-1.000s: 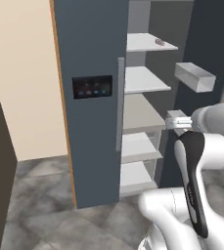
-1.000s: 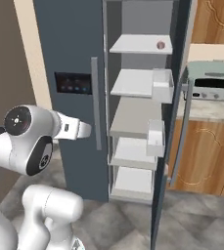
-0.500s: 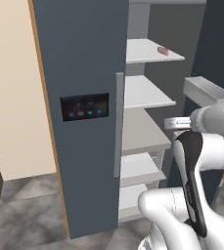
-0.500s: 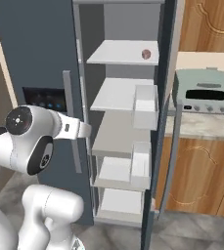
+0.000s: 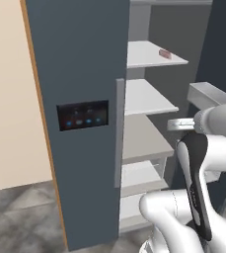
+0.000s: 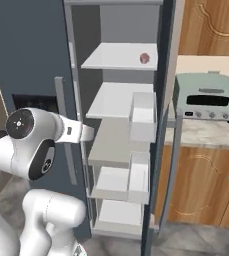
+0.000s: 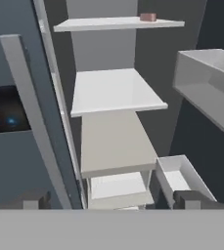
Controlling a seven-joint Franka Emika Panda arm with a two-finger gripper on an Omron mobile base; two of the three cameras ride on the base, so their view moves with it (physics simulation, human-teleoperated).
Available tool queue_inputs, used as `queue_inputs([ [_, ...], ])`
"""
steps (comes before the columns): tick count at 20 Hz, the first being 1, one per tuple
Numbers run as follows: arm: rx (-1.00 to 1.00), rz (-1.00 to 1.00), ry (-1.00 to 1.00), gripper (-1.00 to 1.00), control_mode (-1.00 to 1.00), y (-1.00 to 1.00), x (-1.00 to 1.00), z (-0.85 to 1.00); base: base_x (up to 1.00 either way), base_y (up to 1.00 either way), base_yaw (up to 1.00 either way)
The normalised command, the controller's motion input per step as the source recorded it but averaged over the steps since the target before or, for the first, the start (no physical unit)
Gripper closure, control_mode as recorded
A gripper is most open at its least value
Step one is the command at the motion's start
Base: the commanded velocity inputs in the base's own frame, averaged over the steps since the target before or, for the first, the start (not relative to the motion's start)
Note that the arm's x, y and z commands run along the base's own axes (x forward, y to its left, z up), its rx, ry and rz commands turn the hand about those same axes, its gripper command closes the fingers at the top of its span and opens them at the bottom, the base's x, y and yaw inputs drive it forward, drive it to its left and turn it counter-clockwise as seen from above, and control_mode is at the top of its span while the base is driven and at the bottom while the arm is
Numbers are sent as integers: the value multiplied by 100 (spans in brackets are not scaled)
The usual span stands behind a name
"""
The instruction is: Place one corn and one steak in each tupperware on the nearby counter, to pack two identical lunches.
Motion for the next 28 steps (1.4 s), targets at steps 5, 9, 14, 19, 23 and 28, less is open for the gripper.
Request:
queue_inputs([
  [5, 0, 0, 0, -100, 100, 0, 0, 0, 74, -22, -5],
  [9, 0, 0, 0, -100, 100, 0, 0, 0, 45, -32, -3],
  [14, 0, 0, 0, -100, 100, 0, 0, 0, 10, -48, -2],
  [19, 0, 0, 0, -100, 100, 0, 0, 0, 32, -17, -1],
  [23, 0, 0, 0, -100, 100, 0, 0, 0, 58, 11, 0],
  [28, 0, 0, 0, -100, 100, 0, 0, 0, 32, 1, 0],
])
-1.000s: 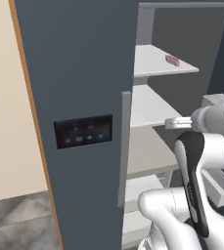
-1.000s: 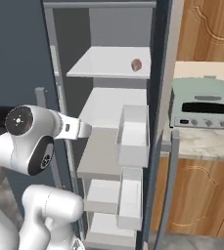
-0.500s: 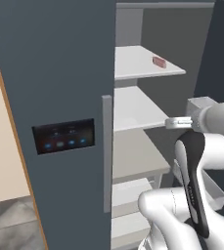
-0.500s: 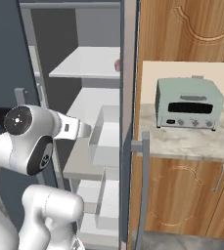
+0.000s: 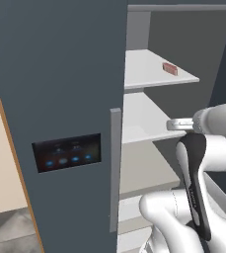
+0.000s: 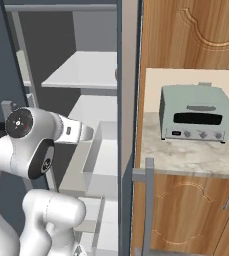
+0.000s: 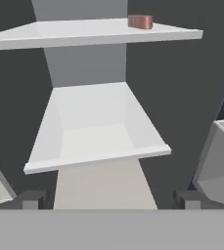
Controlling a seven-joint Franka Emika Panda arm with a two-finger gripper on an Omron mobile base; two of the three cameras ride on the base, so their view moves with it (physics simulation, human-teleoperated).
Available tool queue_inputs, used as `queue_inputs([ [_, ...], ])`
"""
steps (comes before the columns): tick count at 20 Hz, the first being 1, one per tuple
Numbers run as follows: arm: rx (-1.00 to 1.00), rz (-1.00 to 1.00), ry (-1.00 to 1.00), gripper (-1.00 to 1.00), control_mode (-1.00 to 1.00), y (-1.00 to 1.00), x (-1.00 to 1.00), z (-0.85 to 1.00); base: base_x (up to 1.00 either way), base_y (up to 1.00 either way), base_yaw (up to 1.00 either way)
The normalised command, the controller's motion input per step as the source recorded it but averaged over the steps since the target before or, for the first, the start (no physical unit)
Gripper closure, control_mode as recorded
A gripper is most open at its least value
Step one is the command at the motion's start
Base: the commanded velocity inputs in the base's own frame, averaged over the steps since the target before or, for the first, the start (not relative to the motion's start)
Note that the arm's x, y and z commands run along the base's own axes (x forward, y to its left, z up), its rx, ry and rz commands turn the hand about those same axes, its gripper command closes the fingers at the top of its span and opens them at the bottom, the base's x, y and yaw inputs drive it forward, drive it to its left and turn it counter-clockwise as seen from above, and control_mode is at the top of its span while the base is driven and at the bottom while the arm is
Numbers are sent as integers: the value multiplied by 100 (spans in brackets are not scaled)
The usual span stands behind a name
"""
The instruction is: Place one corn and one steak in each tupperware on the nearby counter, to pack two identical lunches.
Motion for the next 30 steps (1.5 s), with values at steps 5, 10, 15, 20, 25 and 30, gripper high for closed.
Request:
queue_inputs([
  [5, 0, -2, 0, -100, -100, 6, 7, 2, 3, 2, 0],
  [10, 0, -3, 0, -100, -100, 0, 11, 39, 0, 0, 0],
  [15, 0, -2, -2, -100, -100, 0, 23, 45, 0, 0, 0],
  [20, 0, 0, -7, -100, -100, 0, 9, 22, 0, 0, 0],
  [25, 0, -6, -2, -100, -100, -5, 23, 20, 0, 0, 0],
  [30, 0, -9, 0, -100, -100, -13, 34, 23, 0, 0, 0],
])
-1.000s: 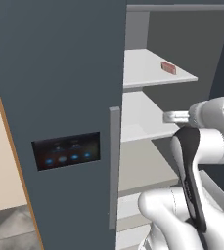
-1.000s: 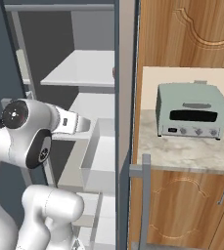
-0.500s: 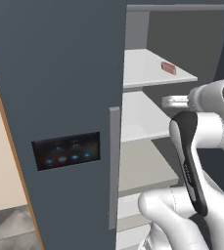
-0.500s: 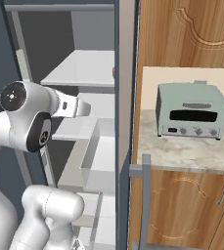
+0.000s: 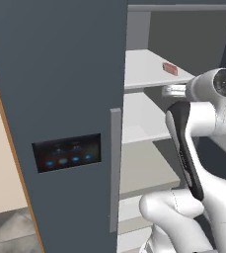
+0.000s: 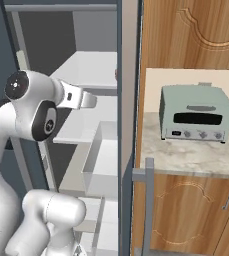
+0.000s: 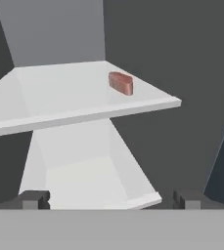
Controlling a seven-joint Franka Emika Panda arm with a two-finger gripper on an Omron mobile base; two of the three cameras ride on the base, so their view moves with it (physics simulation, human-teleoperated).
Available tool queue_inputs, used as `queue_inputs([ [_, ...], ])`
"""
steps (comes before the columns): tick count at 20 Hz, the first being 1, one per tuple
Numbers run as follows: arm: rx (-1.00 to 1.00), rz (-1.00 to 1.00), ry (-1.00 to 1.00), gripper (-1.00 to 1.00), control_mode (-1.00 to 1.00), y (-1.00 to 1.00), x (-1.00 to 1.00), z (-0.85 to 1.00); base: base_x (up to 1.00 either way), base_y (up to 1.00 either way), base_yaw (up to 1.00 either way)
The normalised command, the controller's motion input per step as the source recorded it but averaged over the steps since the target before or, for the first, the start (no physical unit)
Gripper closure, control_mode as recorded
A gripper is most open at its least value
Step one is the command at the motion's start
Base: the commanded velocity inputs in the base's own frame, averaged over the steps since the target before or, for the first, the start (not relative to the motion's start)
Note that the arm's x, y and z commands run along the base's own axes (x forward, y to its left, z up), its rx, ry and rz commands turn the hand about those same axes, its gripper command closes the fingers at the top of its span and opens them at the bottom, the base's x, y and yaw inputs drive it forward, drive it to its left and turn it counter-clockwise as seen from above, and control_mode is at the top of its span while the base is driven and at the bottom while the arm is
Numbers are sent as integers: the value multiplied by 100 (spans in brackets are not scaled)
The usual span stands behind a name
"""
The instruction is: Place one corn and one steak in each tupperware on the nearby counter, to pack two identical lunches.
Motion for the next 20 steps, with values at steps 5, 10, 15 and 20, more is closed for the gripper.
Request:
queue_inputs([
  [5, 0, -4, 0, -100, -100, -17, 35, 12, 0, 0, 0],
  [10, 0, 0, 3, -100, -100, -11, 41, 3, 0, 0, 0],
  [15, 0, 0, 11, -100, -100, -11, 37, 1, 0, 0, 0],
  [20, 0, 0, 11, -100, -100, -17, 45, 1, 0, 0, 0],
])
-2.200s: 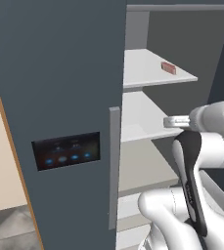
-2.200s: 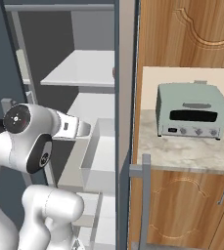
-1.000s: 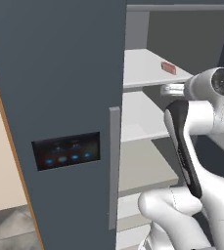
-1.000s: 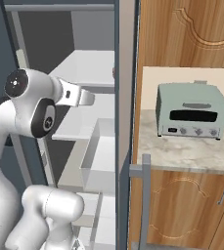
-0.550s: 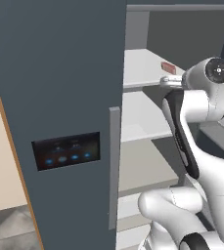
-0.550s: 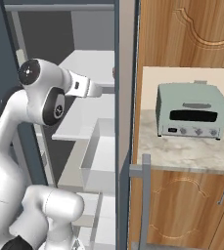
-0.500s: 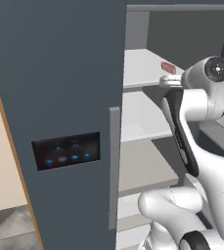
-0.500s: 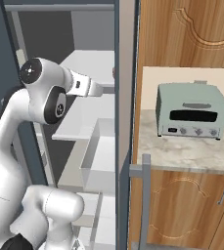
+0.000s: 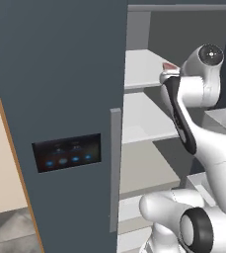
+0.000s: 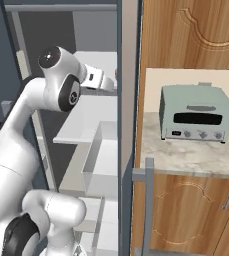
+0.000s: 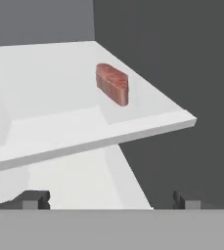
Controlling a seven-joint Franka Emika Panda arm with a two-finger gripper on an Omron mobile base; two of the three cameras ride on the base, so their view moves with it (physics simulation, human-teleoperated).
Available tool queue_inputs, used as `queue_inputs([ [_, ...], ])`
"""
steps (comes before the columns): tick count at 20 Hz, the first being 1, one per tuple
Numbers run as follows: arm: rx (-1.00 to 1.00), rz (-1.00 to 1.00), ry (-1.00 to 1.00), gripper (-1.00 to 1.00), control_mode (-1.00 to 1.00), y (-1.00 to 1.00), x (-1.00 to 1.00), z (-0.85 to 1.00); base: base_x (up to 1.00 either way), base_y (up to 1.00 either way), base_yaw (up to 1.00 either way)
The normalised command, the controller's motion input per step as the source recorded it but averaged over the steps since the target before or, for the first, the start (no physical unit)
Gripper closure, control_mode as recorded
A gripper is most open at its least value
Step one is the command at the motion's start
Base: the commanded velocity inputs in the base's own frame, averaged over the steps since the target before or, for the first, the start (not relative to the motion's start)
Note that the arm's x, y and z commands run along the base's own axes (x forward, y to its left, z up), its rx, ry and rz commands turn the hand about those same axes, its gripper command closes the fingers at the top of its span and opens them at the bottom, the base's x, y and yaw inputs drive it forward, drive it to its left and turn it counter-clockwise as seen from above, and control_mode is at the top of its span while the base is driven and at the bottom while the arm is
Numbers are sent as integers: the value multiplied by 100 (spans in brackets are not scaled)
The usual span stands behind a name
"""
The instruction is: Place one corn and one steak in each tupperware on the nearby counter, to pack two identical lunches.
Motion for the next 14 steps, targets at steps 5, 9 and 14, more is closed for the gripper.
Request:
queue_inputs([
  [5, 0, 0, 1, -100, -100, -12, 50, 0, 0, 0, 0],
  [9, 0, 0, 0, -100, -100, -11, 49, 0, 0, 0, 0],
  [14, 0, 0, 0, -100, -100, -14, 48, 0, 0, 0, 0],
])
